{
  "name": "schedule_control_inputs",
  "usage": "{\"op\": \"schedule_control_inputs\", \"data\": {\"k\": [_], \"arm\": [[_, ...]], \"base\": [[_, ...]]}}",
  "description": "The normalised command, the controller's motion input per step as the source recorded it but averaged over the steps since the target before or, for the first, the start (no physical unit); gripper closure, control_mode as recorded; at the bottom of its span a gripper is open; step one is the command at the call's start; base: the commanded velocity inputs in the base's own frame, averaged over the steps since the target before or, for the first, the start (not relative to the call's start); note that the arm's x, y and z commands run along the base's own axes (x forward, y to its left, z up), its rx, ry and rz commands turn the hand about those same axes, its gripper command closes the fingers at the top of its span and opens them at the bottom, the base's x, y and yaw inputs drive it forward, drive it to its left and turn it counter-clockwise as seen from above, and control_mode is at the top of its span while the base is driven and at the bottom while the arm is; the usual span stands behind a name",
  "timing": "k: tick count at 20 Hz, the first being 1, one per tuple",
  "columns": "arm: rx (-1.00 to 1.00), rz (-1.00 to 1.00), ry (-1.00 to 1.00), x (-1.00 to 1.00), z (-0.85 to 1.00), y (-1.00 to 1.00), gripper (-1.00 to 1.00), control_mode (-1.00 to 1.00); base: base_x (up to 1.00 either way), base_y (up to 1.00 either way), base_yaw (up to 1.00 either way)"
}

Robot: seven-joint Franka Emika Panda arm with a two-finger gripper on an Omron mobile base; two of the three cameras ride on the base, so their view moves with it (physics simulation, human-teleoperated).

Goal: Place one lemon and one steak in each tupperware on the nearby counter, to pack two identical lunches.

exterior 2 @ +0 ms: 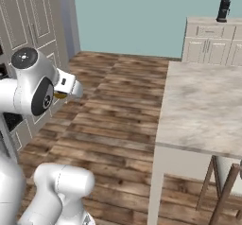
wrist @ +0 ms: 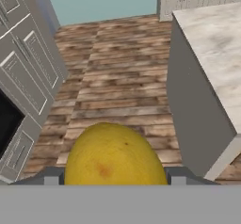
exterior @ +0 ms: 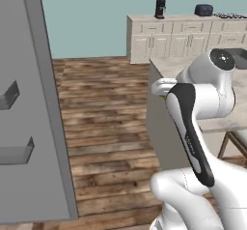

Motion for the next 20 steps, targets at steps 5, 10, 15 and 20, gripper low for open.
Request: {"op": "schedule_control_inputs", "data": {"k": [5,10,15,20], "arm": [[0.00,0.00,0.00,0.00,0.00,0.00,1.00,1.00],[0.00,0.00,0.00,0.00,0.00,0.00,1.00,1.00],[0.00,0.00,0.00,0.00,0.00,0.00,1.00,1.00],[0.00,0.00,0.00,0.00,0.00,0.00,1.00,1.00]], "base": [[0.64,0.00,-0.01],[0.84,0.03,0.00],[1.00,0.09,0.06],[1.00,0.00,0.10]]}}
